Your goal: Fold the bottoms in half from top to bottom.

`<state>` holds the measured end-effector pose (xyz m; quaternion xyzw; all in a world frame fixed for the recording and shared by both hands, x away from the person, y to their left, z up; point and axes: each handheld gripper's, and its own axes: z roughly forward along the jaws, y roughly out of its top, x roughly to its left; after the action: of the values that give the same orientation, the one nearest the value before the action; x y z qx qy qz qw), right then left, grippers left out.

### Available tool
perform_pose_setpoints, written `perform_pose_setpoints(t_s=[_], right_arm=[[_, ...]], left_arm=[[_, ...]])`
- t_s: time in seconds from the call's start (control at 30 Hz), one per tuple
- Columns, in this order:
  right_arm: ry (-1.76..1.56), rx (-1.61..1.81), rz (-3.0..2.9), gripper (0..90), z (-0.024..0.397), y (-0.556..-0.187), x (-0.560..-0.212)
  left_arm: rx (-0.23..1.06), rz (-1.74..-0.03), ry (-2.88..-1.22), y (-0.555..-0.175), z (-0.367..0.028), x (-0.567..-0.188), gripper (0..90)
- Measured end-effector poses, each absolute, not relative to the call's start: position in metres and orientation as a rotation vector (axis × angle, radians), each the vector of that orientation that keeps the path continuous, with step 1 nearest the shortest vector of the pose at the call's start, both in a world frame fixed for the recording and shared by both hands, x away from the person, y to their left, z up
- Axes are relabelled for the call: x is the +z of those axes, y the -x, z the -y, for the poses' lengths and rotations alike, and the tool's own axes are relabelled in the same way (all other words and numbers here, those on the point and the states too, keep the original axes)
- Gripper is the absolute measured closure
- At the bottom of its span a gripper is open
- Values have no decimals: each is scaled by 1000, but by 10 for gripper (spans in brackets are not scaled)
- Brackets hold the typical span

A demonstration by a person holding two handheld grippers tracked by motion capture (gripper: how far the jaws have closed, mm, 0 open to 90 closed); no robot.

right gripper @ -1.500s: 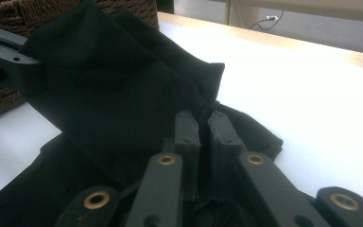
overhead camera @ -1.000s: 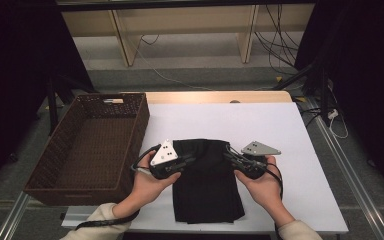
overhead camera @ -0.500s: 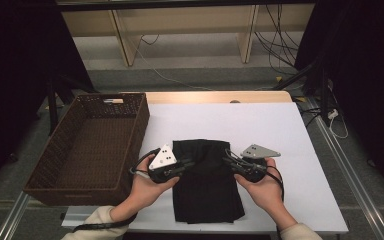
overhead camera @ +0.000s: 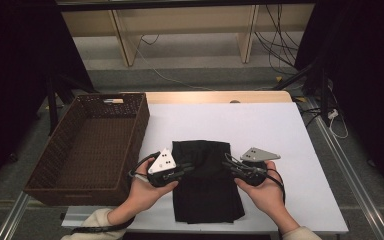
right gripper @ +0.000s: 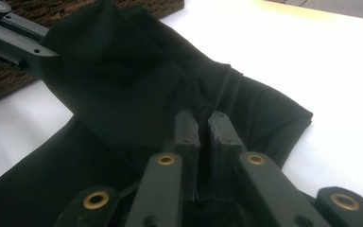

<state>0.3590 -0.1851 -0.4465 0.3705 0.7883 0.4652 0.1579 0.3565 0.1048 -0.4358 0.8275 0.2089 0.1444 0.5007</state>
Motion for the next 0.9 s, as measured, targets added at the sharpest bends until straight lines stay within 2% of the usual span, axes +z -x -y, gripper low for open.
perform_pose_setpoints(t_s=[0.9], right_arm=[[-1042,1301,-2357,839,185,-348,-451]], left_arm=[[317,-470,-2043,-348,-106,-439,837]])
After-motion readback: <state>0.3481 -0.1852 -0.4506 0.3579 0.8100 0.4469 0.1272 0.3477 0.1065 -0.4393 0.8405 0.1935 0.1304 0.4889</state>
